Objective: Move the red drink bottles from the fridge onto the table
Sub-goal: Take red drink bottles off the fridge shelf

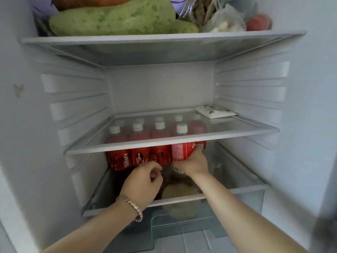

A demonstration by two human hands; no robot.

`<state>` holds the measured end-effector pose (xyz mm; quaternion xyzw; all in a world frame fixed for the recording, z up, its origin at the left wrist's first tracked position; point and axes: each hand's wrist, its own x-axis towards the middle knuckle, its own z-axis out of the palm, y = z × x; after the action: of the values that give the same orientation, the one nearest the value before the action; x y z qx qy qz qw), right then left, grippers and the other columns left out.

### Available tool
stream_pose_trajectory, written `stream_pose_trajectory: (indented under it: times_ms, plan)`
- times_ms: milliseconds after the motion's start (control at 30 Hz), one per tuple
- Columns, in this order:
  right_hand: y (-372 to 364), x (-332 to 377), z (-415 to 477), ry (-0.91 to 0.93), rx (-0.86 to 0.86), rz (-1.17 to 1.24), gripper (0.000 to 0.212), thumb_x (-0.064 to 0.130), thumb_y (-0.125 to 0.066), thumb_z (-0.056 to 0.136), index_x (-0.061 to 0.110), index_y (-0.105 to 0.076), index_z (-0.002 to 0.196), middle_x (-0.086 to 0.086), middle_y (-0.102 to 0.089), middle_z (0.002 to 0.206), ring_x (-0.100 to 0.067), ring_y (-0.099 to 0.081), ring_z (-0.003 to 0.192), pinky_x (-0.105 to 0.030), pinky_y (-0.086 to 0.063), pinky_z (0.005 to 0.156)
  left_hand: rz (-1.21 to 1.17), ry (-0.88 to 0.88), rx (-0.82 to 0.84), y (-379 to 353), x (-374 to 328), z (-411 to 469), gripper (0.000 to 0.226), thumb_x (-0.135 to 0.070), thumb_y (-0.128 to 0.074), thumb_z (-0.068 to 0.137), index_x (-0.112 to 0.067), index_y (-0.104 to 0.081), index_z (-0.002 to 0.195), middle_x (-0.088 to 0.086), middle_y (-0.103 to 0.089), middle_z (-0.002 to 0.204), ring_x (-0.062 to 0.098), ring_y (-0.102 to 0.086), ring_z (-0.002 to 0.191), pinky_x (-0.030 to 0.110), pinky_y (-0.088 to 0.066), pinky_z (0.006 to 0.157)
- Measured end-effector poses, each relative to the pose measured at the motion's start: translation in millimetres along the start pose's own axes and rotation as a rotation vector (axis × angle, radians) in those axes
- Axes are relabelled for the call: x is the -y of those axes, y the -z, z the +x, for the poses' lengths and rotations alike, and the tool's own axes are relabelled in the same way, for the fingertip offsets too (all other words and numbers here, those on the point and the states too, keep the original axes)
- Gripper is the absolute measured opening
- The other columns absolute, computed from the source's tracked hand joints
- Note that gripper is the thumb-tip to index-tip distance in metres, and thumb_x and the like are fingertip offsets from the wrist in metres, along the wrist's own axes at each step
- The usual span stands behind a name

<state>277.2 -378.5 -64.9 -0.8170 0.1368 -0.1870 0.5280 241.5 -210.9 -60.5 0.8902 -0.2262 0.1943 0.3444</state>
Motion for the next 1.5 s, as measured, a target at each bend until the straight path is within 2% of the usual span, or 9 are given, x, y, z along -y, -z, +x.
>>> stream_pose_trajectory:
  times_ms: [200,333,467,633,767,900,1300,1400,1500]
  plan:
    - [20,-2,-74,0.115,-0.046,-0.22,0.082,0.047,-0.079,0.046,0.023,-0.039,0.114,0.006,-0.056,0.101,-0.017,-0.062,0.088,-0.037,-0.056,0.073,-0.093,-0.073,-0.229,18,-35,0,0.032,-0.041,-0.056,0.078,-0.02,-0.063,0.102,-0.01,-0.059,0.09,-0.001,-0.055,0.075,0.007,-0.037,0.061]
    - [22,1,-92,0.189,0.081,-0.19,0.088,0.048,-0.081,0.047,0.03,-0.035,0.12,0.012,-0.056,0.105,-0.01,-0.06,0.094,-0.032,-0.056,0.078,0.022,-0.073,-0.16,28,-57,-1,0.056,-0.065,-0.046,0.067,-0.023,-0.061,0.101,-0.011,-0.059,0.089,0.003,-0.056,0.077,0.016,-0.046,0.065]
    - [7,0,-107,0.314,0.212,-0.135,0.085,0.055,-0.079,0.047,0.045,-0.027,0.113,0.025,-0.05,0.096,0.002,-0.053,0.084,-0.014,-0.048,0.074,0.111,-0.06,-0.149,36,-61,-7,0.049,-0.068,-0.047,0.066,-0.03,-0.06,0.094,-0.011,-0.063,0.092,0.006,-0.06,0.081,0.028,-0.053,0.073]
    - [29,11,-84,0.323,0.725,0.066,0.074,0.025,-0.081,0.063,0.06,-0.035,0.11,0.028,-0.058,0.111,0.011,-0.056,0.104,-0.011,-0.05,0.079,0.229,-0.052,-0.139,55,-53,-13,0.035,-0.065,-0.045,0.067,-0.031,-0.048,0.074,-0.015,-0.06,0.068,0.001,-0.055,0.06,0.019,-0.042,0.048]
    - [10,12,-29,0.206,0.387,0.208,0.044,0.011,-0.072,0.073,0.035,-0.054,0.105,0.014,-0.063,0.105,-0.009,-0.058,0.109,-0.023,-0.048,0.085,0.331,-0.015,-0.122,66,-47,-16,0.034,-0.065,-0.04,0.065,-0.032,-0.043,0.074,-0.02,-0.055,0.064,-0.003,-0.051,0.057,0.017,-0.035,0.045]
    - [-38,16,7,-0.012,0.245,0.137,0.084,0.019,-0.078,0.07,0.008,-0.03,0.138,-0.012,-0.047,0.136,-0.029,-0.046,0.126,-0.044,-0.038,0.106,0.417,-0.009,-0.128,67,-48,-17,0.035,-0.066,-0.034,0.064,-0.034,-0.041,0.078,-0.021,-0.049,0.062,-0.003,-0.047,0.057,0.017,-0.036,0.046]
    - [-24,12,-29,0.092,0.097,-0.018,0.1,0.037,-0.085,0.053,0.02,-0.028,0.133,-0.006,-0.05,0.127,-0.029,-0.052,0.117,-0.051,-0.044,0.098,0.522,-0.056,-0.127,75,-54,-23,0.022,-0.049,-0.043,0.077,-0.028,-0.04,0.072,-0.009,-0.051,0.077,0.008,-0.048,0.064,0.018,-0.031,0.048]
    - [-1,2,-58,0.082,0.074,0.004,0.102,0.029,-0.086,0.047,0.026,-0.03,0.131,-0.003,-0.051,0.12,-0.026,-0.055,0.11,-0.048,-0.048,0.094,0.499,-0.058,-0.154,74,-53,-20,0.022,-0.036,-0.053,0.079,-0.024,-0.041,0.066,-0.007,-0.049,0.075,0.013,-0.048,0.064,0.019,-0.031,0.048]
    - [12,-6,-76,0.098,0.058,0.062,0.094,0.021,-0.087,0.047,0.028,-0.034,0.124,0.004,-0.052,0.11,-0.019,-0.057,0.1,-0.036,-0.053,0.082,0.504,-0.063,-0.166,73,-54,-18,0.033,-0.05,-0.049,0.08,-0.026,-0.037,0.061,-0.011,-0.047,0.071,0.013,-0.05,0.064,0.019,-0.033,0.048]
